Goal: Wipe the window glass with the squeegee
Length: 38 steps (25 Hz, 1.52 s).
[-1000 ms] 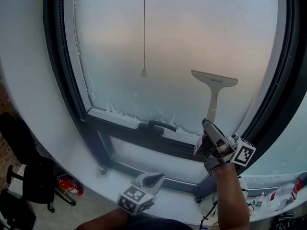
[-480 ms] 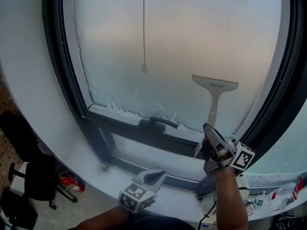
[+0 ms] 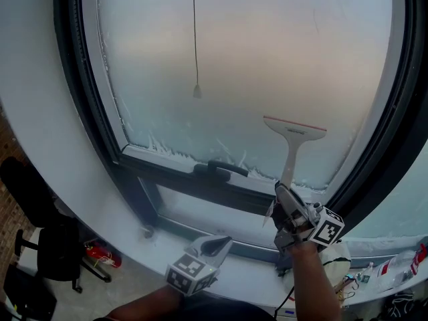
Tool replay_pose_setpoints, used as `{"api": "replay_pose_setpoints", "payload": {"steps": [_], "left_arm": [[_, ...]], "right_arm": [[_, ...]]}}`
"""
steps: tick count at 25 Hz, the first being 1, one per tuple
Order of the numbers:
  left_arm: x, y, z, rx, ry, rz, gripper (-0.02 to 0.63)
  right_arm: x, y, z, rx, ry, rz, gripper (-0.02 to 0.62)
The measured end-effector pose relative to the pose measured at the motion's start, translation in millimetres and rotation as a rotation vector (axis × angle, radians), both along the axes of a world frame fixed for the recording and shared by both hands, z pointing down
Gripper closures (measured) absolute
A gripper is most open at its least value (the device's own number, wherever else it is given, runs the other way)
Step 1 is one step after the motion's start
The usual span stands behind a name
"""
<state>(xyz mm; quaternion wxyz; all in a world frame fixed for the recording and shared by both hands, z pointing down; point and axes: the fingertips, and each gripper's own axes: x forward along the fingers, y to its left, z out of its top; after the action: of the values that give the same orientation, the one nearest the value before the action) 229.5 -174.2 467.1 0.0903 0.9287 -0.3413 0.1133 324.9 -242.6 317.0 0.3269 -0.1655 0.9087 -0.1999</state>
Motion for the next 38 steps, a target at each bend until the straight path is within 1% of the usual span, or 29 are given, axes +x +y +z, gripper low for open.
{"api": "replay_pose_setpoints", "payload": {"steps": [11, 15, 18, 25, 31, 34, 38], "left_arm": [[-0.8, -4.2, 5.7, -0.005, -0.011, 0.014, 0.605], [-1.0, -5.2, 8.8, -0.010, -0.017, 0.015, 0.605], [0.1, -5.5, 9.2, 0.006, -0.029, 0.018, 0.605], [5.9, -5.5, 10.2, 0.001, -0.025, 0.031, 0.605], [8.5, -4.4, 13.9, -0.019, -0.019, 0.036, 0.605], [9.5, -4.1, 15.2, -0.023, -0.017, 0.037, 0.605], [10.6, -4.2, 16.0, -0.018, -0.020, 0.040, 0.605]], "right_arm": [[-0.3, 1.0, 26.4, -0.035, -0.020, 0.009, 0.506], [0.1, 2.9, 42.4, -0.067, -0.029, 0.008, 0.506], [-0.8, 5.5, 55.7, -0.096, -0.047, -0.001, 0.506], [-2.8, 10.9, 84.2, -0.166, -0.087, -0.018, 0.506], [-4.1, 15.1, 105.7, -0.214, -0.094, -0.027, 0.506], [-3.3, 17.2, 113.6, -0.222, -0.100, -0.032, 0.506], [-3.5, 17.7, 125.3, -0.251, -0.083, -0.023, 0.506]]}}
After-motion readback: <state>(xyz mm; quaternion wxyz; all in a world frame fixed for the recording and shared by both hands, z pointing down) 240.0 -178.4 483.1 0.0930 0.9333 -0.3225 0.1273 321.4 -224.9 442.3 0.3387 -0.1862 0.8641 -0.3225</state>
